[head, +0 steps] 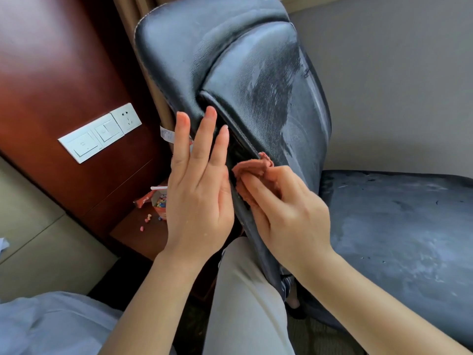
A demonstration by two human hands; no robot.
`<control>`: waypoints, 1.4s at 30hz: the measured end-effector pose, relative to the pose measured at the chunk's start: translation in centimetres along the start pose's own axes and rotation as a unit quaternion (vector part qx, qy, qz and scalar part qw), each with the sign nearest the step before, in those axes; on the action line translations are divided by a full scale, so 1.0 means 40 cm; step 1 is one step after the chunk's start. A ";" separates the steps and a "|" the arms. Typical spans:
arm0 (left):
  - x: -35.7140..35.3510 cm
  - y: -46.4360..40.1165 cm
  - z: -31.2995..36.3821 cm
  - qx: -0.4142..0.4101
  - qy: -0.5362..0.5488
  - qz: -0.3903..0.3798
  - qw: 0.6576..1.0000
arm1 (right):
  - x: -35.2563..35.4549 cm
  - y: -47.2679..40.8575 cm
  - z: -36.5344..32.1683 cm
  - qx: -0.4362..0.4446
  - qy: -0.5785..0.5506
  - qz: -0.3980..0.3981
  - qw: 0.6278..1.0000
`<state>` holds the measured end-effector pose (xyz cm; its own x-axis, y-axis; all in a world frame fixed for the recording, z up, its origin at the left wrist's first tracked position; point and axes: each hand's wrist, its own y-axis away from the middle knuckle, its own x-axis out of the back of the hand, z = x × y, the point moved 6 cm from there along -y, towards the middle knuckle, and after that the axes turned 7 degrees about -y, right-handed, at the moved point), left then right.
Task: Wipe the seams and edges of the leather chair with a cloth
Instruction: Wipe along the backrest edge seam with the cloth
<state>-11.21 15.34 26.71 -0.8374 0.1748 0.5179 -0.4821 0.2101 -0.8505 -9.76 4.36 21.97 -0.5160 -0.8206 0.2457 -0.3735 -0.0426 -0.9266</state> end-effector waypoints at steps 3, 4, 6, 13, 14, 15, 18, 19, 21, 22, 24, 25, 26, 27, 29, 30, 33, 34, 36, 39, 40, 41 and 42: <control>0.000 0.001 0.002 -0.007 -0.007 0.002 1.000 | -0.006 0.053 0.016 0.026 -0.014 0.000 1.000; -0.002 0.002 0.004 -0.008 -0.008 0.004 1.000 | -0.001 0.068 0.022 0.036 -0.021 0.002 0.999; -0.005 0.002 0.007 -0.008 -0.009 0.005 1.000 | 0.018 0.071 0.030 0.034 -0.051 0.027 0.998; -0.011 0.005 0.012 0.003 -0.005 0.011 1.000 | 0.004 -0.043 0.040 -0.109 -0.036 0.038 0.993; -0.011 0.007 0.012 0.006 -0.004 0.013 1.000 | -0.002 -0.030 0.047 -0.113 -0.024 0.030 0.993; -0.012 0.008 0.012 0.009 -0.004 0.013 1.000 | -0.006 -0.008 0.058 -0.116 -0.014 0.027 0.993; -0.020 0.013 0.014 0.014 0.000 0.009 1.000 | -0.003 0.071 0.094 -0.118 0.000 0.035 0.992; -0.023 0.017 0.016 0.017 0.002 0.009 1.000 | -0.001 0.087 0.097 -0.107 0.010 0.039 0.993; -0.027 0.024 0.020 0.023 0.007 0.010 1.000 | 0.003 0.088 0.092 -0.085 0.037 0.051 0.994; -0.028 0.026 0.021 0.027 0.009 0.011 1.000 | 0.005 0.073 0.084 -0.081 0.052 0.059 0.994; -0.028 0.028 0.022 0.031 0.013 0.013 0.999 | 0.008 0.030 0.063 -0.075 0.064 0.072 0.993; -0.028 0.027 0.022 0.032 0.013 0.013 0.999 | 0.006 0.011 0.055 -0.069 0.055 0.072 0.993; -0.029 0.027 0.022 0.033 0.012 0.012 0.999 | 0.003 -0.003 0.049 -0.062 0.037 0.069 0.995; -0.030 0.027 0.021 0.033 0.010 0.010 0.999 | 0.000 -0.009 0.046 -0.055 0.017 0.064 0.996; -0.031 0.029 0.021 0.030 0.008 0.009 0.999 | 0.001 0.010 0.056 -0.041 0.017 0.060 0.997; -0.031 0.030 0.021 0.029 0.008 0.010 1.000 | 0.002 0.033 0.068 -0.038 0.037 0.057 0.997; -0.034 0.031 0.022 0.028 0.008 0.011 1.000 | 0.006 0.103 0.105 -0.047 0.109 0.028 0.993; -0.035 0.032 0.023 0.030 0.009 0.012 0.999 | 0.007 0.111 0.110 -0.050 0.121 0.022 0.991; -0.036 0.032 0.026 0.033 0.010 0.013 0.999 | 0.009 0.088 0.100 -0.047 0.124 0.025 0.991; -0.035 0.034 0.028 0.035 0.009 0.013 0.999 | 0.006 0.016 0.070 -0.042 0.105 0.041 0.993; -0.034 0.035 0.027 0.034 0.007 0.012 0.999 | 0.002 0.003 0.064 -0.040 0.099 0.042 0.993; -0.034 0.035 0.026 0.032 0.005 0.010 0.999 | -0.001 0.001 0.064 -0.040 0.093 0.040 0.994; -0.034 0.035 0.025 0.030 0.003 0.010 1.000 | -0.005 0.011 0.069 -0.042 0.089 0.036 0.994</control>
<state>-11.03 14.45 24.72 -0.8451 0.1840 0.5019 -0.4807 0.1492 -0.8641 -7.68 2.94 20.72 -0.6693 -0.7053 0.2334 -0.3906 0.0669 -0.9181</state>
